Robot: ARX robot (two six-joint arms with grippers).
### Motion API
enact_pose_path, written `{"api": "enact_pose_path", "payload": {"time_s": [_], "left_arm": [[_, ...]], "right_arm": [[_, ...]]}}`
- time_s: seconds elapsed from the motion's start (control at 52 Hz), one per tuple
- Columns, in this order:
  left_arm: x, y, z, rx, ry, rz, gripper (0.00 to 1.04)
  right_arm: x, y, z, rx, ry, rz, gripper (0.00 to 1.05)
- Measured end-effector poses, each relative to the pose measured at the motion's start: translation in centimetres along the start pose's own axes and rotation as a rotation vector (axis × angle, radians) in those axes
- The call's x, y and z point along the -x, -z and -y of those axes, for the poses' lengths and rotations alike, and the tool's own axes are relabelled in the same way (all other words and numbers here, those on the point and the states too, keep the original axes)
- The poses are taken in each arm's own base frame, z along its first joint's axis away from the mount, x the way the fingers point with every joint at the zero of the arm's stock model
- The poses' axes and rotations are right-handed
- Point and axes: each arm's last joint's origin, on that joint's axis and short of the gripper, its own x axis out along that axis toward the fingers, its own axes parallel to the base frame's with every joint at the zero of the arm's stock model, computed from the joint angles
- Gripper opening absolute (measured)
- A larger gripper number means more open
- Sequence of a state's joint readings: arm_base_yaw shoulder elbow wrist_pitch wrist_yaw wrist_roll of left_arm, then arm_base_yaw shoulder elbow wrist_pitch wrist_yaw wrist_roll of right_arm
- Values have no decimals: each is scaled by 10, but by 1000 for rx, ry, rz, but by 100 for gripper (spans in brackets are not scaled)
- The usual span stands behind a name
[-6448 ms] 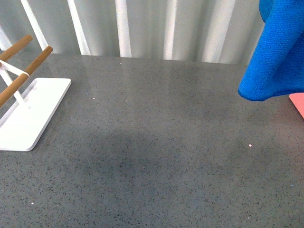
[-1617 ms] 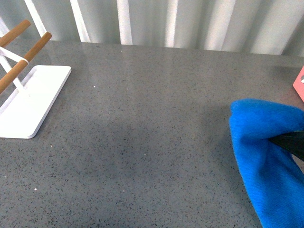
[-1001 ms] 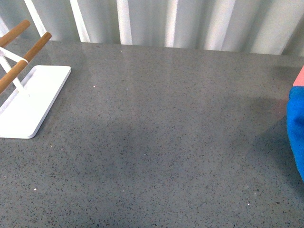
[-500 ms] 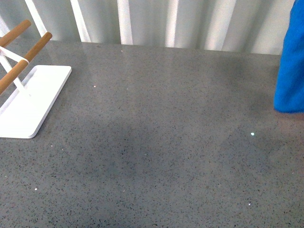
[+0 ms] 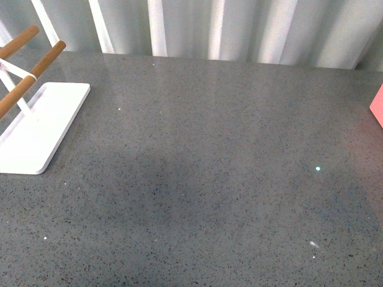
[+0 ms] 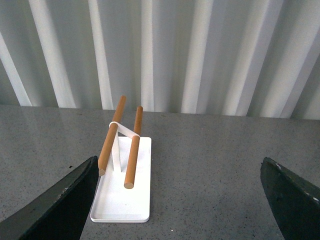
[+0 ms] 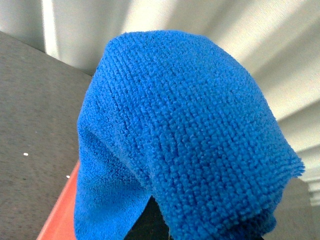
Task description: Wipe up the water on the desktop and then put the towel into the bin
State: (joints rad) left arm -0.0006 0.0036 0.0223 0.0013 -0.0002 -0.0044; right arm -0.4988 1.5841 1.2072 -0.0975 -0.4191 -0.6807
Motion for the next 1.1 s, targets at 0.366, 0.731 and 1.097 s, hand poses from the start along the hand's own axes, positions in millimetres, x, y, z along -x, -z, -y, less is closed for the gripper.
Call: {"api": "enact_pose_path", "payload": {"time_s": [0.366,0.731,1.097], "left_arm": [[0,0,0,0,0,0,98],[0,0,0,0,0,0,98],[0,0,0,0,0,0,98]], "right_arm": [[-25,92,19,-130,12,-207,4],[-55,148,-17,-125,-79,-343,4],[-42,191,-25,60,-142,-473,47]]}}
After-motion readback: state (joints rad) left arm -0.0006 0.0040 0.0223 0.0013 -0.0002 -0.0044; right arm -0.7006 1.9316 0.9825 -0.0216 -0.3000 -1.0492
